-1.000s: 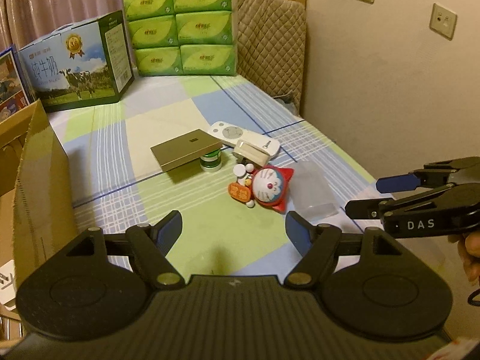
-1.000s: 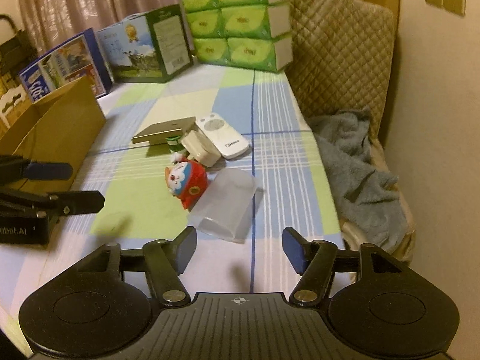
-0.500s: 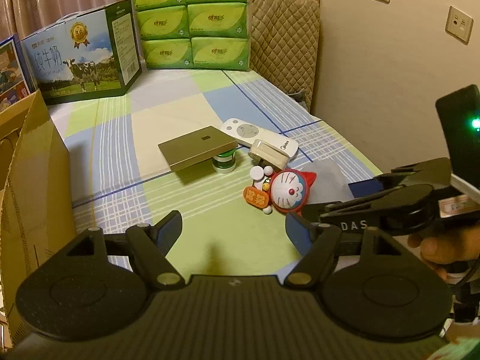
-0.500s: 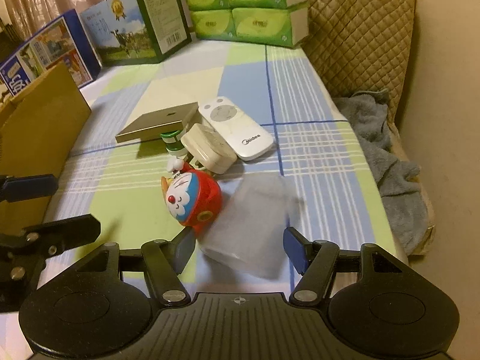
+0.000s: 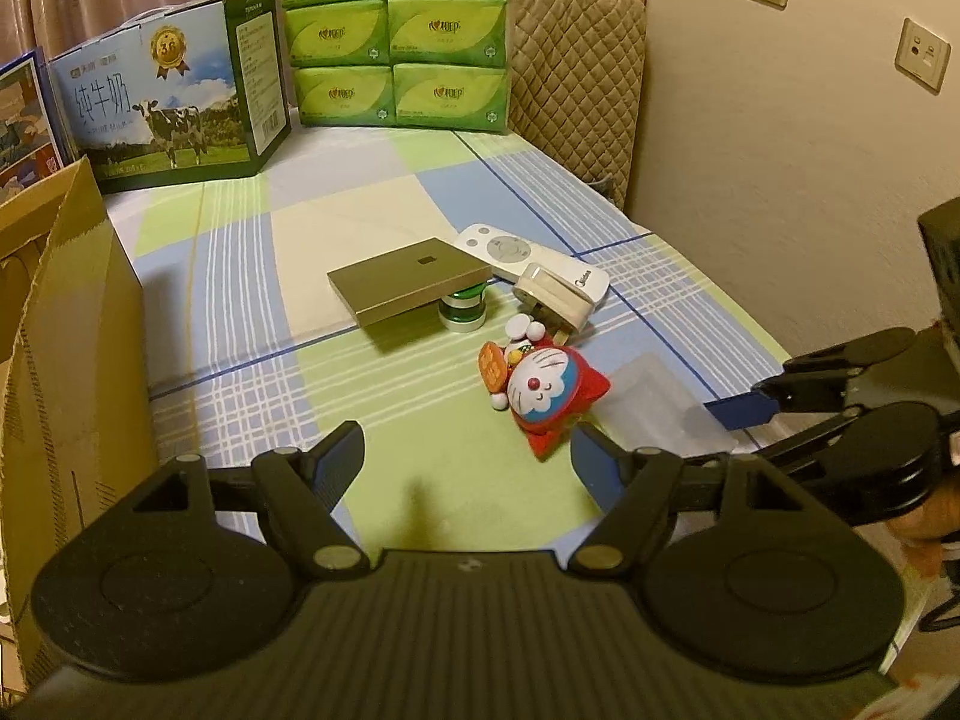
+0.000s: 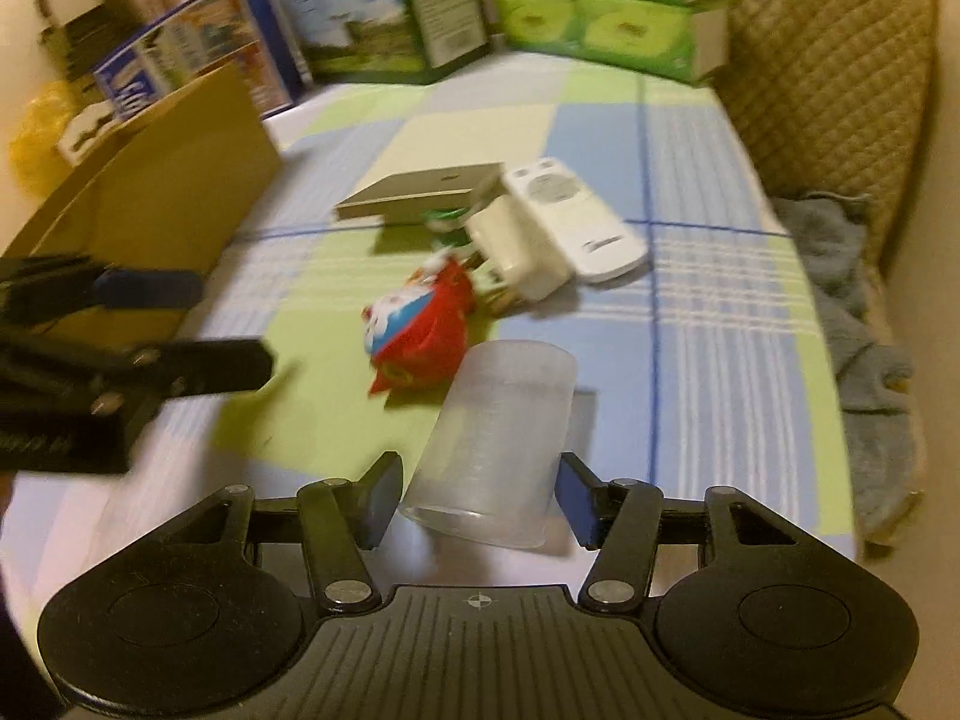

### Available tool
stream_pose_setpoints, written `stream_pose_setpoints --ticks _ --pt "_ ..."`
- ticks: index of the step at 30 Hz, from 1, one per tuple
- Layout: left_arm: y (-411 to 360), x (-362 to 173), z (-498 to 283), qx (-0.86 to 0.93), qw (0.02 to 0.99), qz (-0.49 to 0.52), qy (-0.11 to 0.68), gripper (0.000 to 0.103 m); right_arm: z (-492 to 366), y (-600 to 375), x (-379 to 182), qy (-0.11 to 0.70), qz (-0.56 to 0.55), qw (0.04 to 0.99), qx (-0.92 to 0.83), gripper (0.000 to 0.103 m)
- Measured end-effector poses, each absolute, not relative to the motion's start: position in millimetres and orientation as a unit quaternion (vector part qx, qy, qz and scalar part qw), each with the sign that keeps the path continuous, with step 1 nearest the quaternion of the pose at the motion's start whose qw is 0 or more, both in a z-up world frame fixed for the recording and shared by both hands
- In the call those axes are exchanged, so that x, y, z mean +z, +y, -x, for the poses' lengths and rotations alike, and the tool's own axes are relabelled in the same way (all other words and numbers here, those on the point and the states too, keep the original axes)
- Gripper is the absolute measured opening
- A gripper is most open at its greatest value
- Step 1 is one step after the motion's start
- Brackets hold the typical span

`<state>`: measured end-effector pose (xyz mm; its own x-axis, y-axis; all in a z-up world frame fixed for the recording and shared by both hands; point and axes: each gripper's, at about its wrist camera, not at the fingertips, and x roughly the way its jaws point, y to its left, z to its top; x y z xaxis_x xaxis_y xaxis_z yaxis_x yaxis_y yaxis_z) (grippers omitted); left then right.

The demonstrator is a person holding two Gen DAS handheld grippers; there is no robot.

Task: Organize rigid objects
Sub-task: 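Reach the right tool around the clear plastic cup while the left tool approaches the Doraemon figure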

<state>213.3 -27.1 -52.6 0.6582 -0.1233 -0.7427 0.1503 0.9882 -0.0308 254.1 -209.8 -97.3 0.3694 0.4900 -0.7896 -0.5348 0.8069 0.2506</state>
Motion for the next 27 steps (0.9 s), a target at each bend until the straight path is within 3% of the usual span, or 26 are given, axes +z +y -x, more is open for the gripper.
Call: stream_pose_setpoints --ticks 7,12,21,23,25,27 --pt "-32.9 -60.3 -220.1 -0.092 0.912 0.005 0.401 0.072 -253.5 -220.1 -94.3 0.45 0.032 0.855 0.255 0.051" --pt "-37.8 -66.7 -223.2 -0.085 0.913 0.015 0.399 0.072 -247.0 -223.4 -93.7 0.426 0.056 0.874 0.226 0.062" --pt "-37.5 -73.4 -226.6 -0.078 0.913 0.024 0.401 0.072 -258.8 -216.3 -100.4 0.431 0.04 0.88 0.195 0.062" --pt "-37.2 -74.5 -228.0 -0.077 0.913 0.029 0.4 0.072 -259.6 -214.3 -101.9 0.43 0.05 0.88 0.195 0.061" --pt "-37.7 -75.6 -230.2 -0.077 0.913 0.033 0.399 0.072 -258.3 -213.7 -102.0 0.426 0.063 0.881 0.195 0.05" --pt "-39.2 -77.8 -232.3 -0.077 0.913 0.038 0.398 0.072 -256.3 -215.5 -101.9 0.421 0.067 0.884 0.19 0.05"
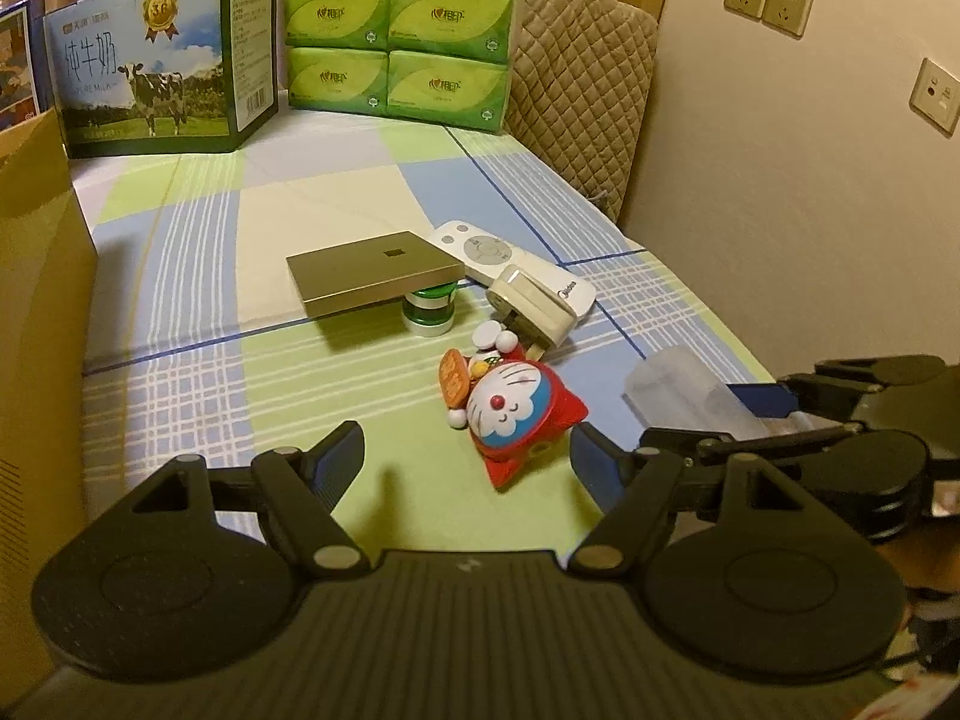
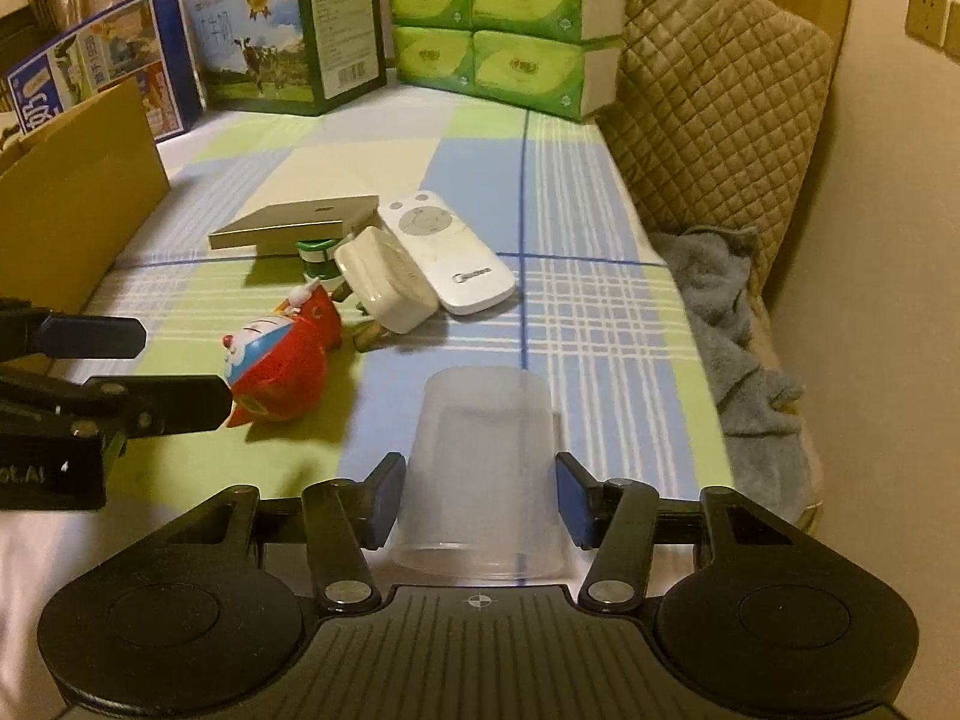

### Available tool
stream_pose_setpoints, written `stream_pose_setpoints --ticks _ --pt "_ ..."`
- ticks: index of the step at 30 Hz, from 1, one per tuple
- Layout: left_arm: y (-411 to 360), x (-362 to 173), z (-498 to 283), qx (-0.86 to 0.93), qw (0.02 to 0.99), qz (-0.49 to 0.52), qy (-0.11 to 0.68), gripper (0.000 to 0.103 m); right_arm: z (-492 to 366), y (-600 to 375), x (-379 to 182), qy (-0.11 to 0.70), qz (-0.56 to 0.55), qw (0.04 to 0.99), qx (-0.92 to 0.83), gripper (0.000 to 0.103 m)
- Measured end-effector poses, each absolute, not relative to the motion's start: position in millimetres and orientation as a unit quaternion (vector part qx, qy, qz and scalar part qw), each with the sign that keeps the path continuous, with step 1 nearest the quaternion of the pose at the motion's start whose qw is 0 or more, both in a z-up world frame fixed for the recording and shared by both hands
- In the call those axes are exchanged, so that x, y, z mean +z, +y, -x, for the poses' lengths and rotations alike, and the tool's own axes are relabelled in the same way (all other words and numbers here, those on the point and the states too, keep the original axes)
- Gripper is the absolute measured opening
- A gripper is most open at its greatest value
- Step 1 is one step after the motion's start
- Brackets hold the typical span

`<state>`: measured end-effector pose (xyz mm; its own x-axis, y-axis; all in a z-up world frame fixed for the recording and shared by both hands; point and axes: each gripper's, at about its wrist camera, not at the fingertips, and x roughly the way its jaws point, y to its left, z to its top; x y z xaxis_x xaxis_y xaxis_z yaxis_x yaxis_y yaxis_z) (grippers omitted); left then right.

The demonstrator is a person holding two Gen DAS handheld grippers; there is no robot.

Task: Organize rigid objects
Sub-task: 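Reach the right tool around the clear plastic cup while the left tool approaches the Doraemon figure, then grasp the Doraemon figure with the left tool while the right tool grasps the clear cup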

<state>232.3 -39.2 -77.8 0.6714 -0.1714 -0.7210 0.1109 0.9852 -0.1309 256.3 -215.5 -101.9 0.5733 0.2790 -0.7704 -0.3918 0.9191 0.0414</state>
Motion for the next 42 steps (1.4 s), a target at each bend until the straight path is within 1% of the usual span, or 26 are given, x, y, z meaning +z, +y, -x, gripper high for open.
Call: stream_pose_setpoints --ticks 2,8,11,14,20,21,24,25,31,42 --pt "-41.5 -80.9 -234.9 -0.075 0.913 0.045 0.398 0.071 -255.0 -220.6 -101.2 0.419 0.057 0.887 0.186 0.05" --pt "-49.6 -88.9 -241.8 -0.076 0.915 0.081 0.387 0.067 -250.5 -234.0 -94.2 0.413 0.032 0.893 0.177 0.05" --pt "-54.9 -91.6 -245.3 -0.076 0.918 0.092 0.379 0.062 -248.9 -236.2 -91.3 0.412 0.028 0.894 0.176 0.05" --pt "-62.0 -92.5 -248.7 -0.08 0.921 0.087 0.372 0.056 -249.1 -238.2 -90.0 0.411 0.025 0.894 0.174 0.05" --pt "-76.3 -97.0 -254.7 -0.082 0.927 0.045 0.364 0.055 -250.9 -245.0 -90.5 0.412 0.016 0.895 0.168 0.05" --pt "-77.8 -97.7 -255.7 -0.079 0.928 0.035 0.362 0.053 -251.0 -245.7 -91.0 0.413 0.015 0.895 0.167 0.05" --pt "-80.3 -99.8 -257.5 -0.069 0.931 0.007 0.359 0.042 -249.8 -247.7 -92.6 0.415 0.012 0.895 0.165 0.05" --pt "-79.9 -100.6 -257.9 -0.067 0.931 0.001 0.359 0.041 -249.4 -247.9 -93.0 0.416 0.012 0.894 0.165 0.05" --pt "-66.0 -98.1 -248.9 -0.07 0.927 0.0 0.37 0.039 -247.9 -248.1 -92.4 0.416 0.007 0.894 0.167 0.05" --pt "-44.1 -83.1 -195.9 -0.073 0.921 -0.004 0.382 0.038 -241.5 -236.9 -82.6 0.411 -0.004 0.892 0.188 0.05"
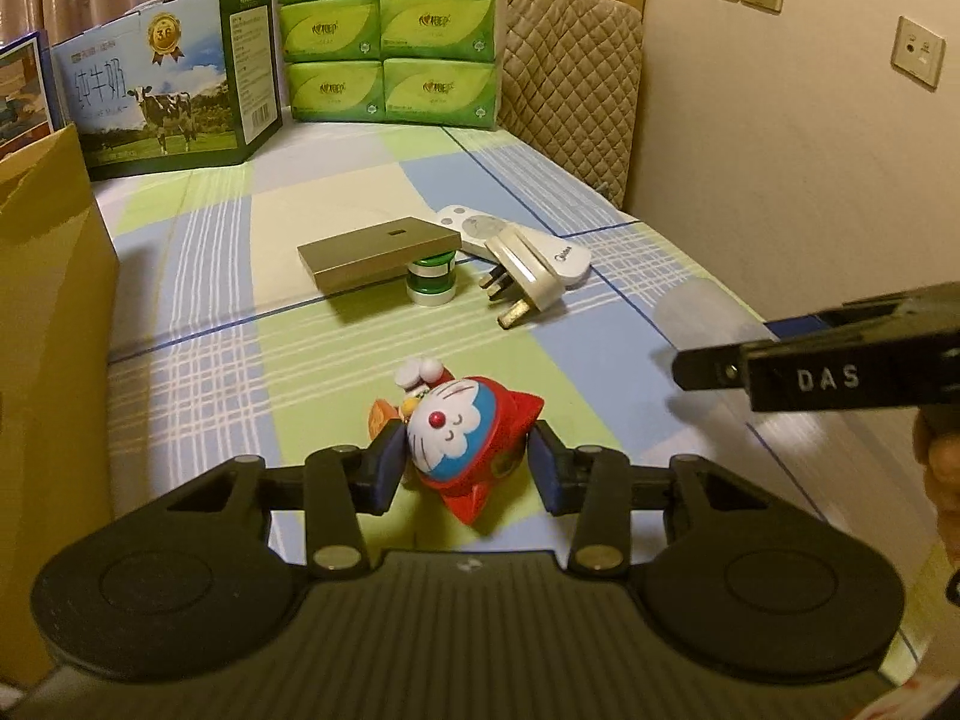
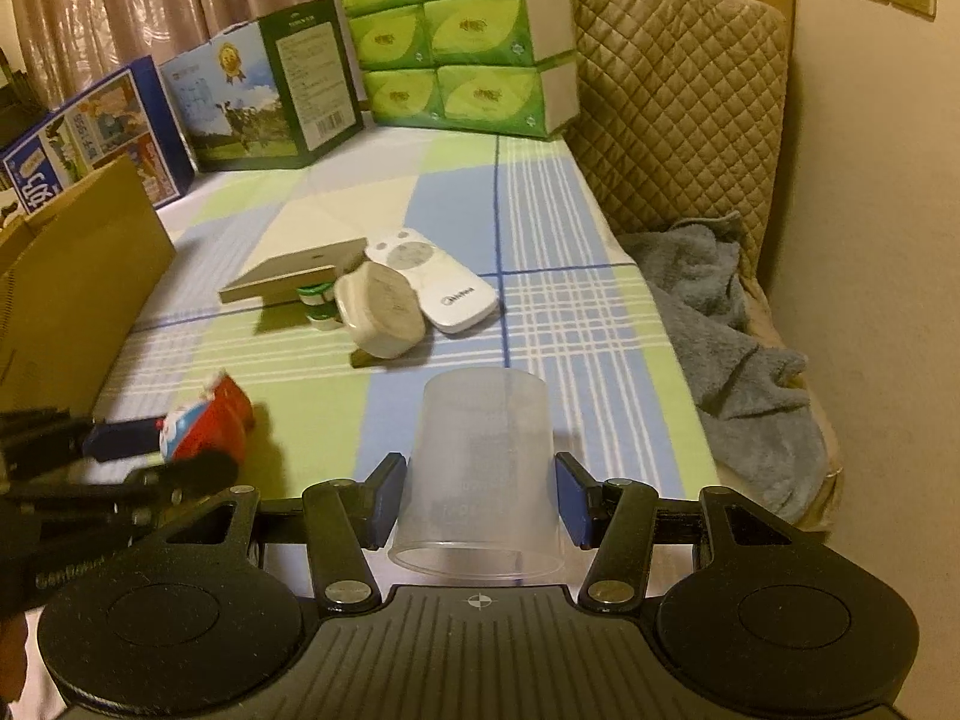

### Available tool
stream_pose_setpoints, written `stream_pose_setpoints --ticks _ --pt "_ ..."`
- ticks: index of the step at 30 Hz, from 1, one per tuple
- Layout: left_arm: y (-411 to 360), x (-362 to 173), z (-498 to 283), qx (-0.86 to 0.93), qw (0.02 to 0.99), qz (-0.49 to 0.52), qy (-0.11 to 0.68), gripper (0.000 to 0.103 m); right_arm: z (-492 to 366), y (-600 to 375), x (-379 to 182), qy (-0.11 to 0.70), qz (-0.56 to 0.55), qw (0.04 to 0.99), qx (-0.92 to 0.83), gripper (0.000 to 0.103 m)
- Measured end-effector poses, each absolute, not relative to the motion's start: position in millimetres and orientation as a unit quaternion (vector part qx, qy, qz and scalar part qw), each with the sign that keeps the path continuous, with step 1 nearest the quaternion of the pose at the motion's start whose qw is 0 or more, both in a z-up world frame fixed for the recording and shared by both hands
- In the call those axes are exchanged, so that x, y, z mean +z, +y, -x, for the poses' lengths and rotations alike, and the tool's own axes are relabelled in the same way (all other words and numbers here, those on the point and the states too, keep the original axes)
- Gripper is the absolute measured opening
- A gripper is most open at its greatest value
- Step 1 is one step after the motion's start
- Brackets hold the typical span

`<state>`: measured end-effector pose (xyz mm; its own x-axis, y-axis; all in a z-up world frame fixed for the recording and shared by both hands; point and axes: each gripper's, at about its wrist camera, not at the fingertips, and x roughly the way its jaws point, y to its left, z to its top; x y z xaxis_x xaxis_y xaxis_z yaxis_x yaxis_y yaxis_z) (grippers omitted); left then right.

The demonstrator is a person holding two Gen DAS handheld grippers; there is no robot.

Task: Organize rigid objects
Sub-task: 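Grasp the Doraemon figure with the left tool while the right tool grasps the clear cup, then carry Doraemon and the clear cup over into the cardboard box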

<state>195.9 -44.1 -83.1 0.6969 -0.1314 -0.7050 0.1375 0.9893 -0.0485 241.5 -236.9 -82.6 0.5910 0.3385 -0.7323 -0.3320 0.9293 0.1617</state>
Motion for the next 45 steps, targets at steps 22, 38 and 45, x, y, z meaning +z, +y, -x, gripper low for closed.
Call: stream_pose_setpoints --ticks 22,38,45 --pt "-20.7 2.8 -146.3 -0.065 0.939 -0.004 0.337 0.038 -195.2 -212.7 -4.1 0.362 -0.008 0.906 0.219 0.05" --pt "33.7 57.1 -95.4 -0.023 0.95 0.003 0.311 0.038 -152.5 -157.4 37.8 0.335 -0.005 0.903 0.271 0.05" --pt "62.8 67.2 -76.5 0.0 0.952 0.005 0.306 0.038 -142.1 -130.7 46.9 0.331 0.0 0.897 0.293 0.05"
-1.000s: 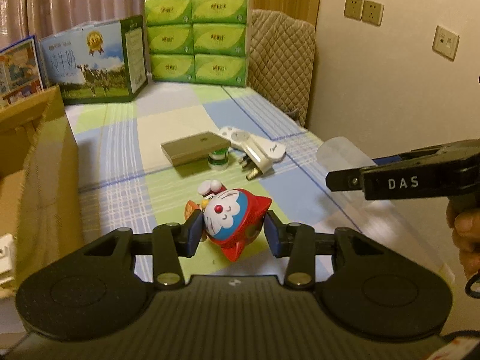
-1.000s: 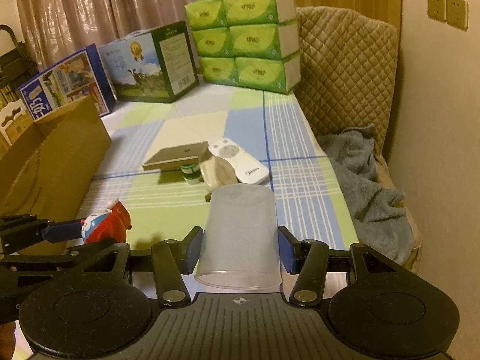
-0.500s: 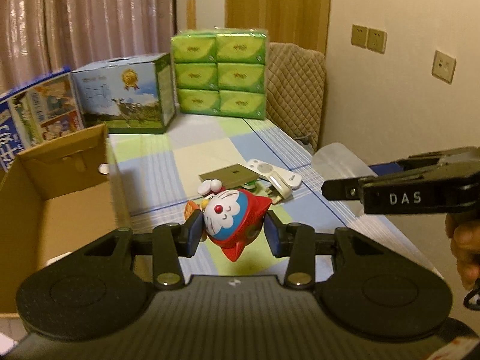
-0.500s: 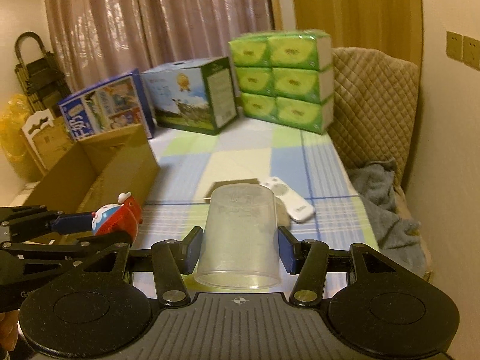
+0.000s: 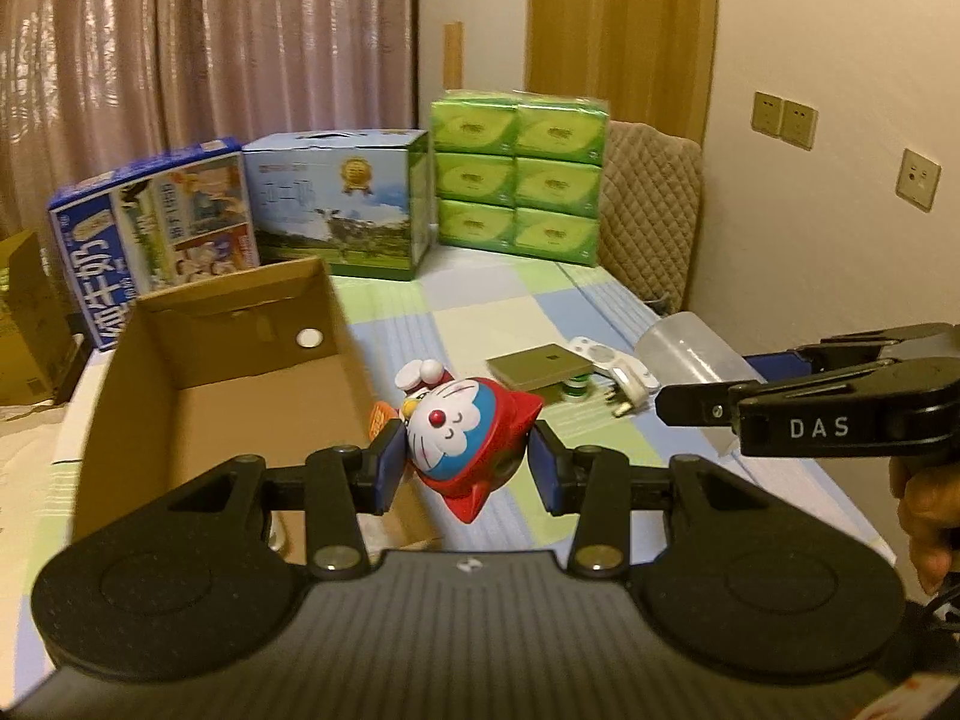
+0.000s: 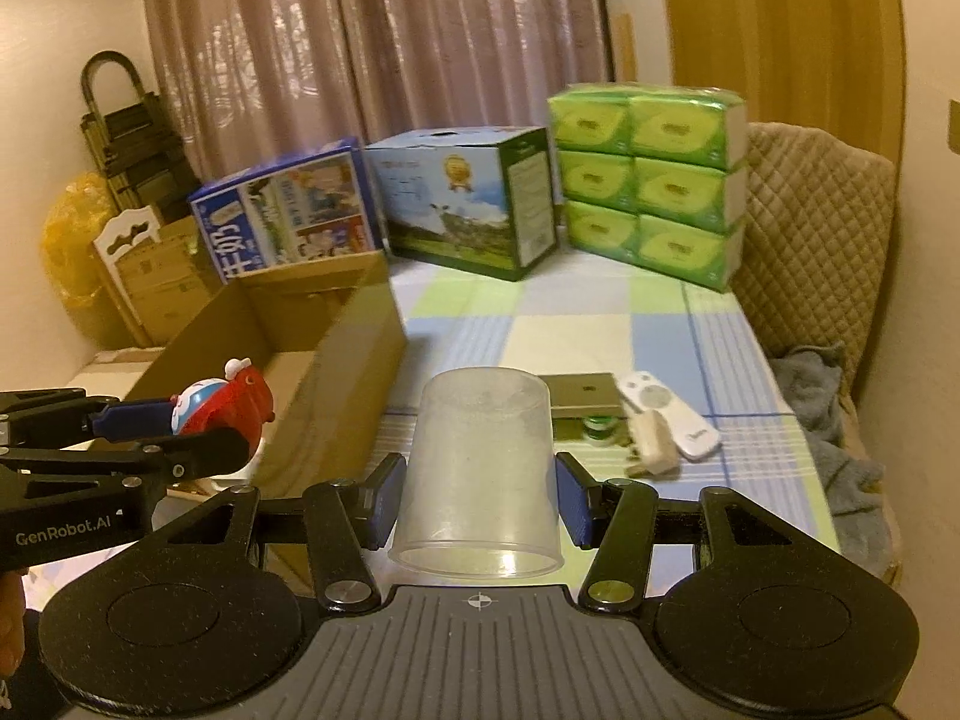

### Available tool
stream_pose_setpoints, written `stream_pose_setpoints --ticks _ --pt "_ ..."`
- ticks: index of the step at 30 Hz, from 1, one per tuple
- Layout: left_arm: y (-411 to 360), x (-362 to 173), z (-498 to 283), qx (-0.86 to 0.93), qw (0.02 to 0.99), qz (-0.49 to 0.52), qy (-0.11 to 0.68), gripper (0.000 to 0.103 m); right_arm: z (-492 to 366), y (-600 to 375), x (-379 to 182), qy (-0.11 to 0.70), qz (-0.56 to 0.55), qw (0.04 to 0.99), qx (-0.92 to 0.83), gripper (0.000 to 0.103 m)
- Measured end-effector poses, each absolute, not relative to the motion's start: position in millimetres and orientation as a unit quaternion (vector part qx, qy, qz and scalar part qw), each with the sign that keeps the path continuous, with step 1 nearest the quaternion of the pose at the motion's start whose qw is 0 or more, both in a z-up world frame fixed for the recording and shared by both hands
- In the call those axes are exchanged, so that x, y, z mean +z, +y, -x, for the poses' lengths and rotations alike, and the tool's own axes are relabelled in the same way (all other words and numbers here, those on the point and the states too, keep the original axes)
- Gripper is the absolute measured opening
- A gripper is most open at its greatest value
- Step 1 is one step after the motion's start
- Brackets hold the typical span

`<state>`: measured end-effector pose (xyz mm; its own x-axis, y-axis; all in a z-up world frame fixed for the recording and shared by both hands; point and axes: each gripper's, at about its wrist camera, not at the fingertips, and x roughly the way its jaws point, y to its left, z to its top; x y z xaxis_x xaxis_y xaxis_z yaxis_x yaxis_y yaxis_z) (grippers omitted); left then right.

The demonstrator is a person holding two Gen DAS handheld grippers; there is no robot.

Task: Organize rigid objects
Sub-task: 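Carry Doraemon and the clear cup over into the cardboard box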

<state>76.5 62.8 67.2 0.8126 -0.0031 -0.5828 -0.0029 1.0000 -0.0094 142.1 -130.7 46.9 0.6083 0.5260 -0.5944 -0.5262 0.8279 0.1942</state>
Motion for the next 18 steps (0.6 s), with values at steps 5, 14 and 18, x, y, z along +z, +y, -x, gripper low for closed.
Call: stream_pose_setpoints --ticks 5,14,18 --pt "93.3 72.9 -62.9 0.023 0.951 0.006 0.307 0.038 -139.2 -103.2 53.7 0.327 0.004 0.89 0.317 0.05" --pt "162.7 75.6 -42.3 0.077 0.943 0.007 0.323 0.038 -135.7 -33.0 57.2 0.323 0.018 0.87 0.373 0.05" --pt "184.6 74.8 -38.4 0.092 0.941 0.01 0.326 0.038 -141.6 -5.3 54.1 0.33 0.018 0.86 0.389 0.05"
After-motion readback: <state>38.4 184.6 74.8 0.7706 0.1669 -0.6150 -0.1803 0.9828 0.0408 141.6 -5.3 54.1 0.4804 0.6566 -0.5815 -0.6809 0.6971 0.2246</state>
